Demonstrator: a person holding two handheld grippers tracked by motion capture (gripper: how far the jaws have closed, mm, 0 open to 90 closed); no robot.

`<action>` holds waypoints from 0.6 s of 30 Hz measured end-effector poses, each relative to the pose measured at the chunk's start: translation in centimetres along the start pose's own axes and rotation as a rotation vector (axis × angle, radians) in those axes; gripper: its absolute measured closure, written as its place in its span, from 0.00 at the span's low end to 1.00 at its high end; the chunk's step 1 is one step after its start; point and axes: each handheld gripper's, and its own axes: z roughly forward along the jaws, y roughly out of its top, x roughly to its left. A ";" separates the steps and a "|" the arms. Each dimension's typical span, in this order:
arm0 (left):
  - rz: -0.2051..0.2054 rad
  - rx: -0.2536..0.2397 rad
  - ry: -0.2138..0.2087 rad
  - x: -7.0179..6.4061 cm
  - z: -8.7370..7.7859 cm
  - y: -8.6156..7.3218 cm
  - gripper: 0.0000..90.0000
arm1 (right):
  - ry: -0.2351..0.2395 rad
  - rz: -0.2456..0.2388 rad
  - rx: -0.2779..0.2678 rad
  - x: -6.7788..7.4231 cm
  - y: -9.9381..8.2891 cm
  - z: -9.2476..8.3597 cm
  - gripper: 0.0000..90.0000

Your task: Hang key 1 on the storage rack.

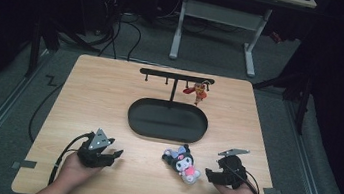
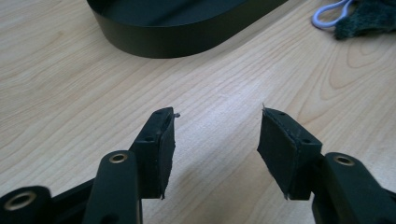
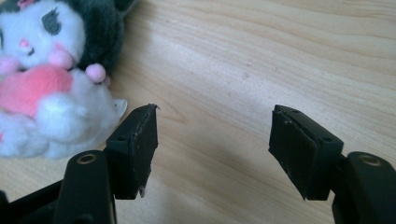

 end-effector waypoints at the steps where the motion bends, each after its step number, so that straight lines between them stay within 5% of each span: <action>1: 0.000 0.000 0.000 0.0 0.0 0.0 0.51 | 0.007 -0.002 0.022 0.1 0.1 0.0 0.36; 6: 0.000 -0.016 -0.004 -0.1 0.0 0.1 0.51 | 0.012 -0.033 0.074 0.8 0.7 -0.1 0.35; 11: 0.046 -0.018 0.003 -0.6 0.1 0.2 0.49 | -0.013 -0.067 0.190 1.0 1.5 0.1 0.33; 18: 0.047 -0.045 -0.014 -0.7 0.0 0.5 0.49 | -0.033 -0.088 0.249 1.2 2.5 -0.2 0.34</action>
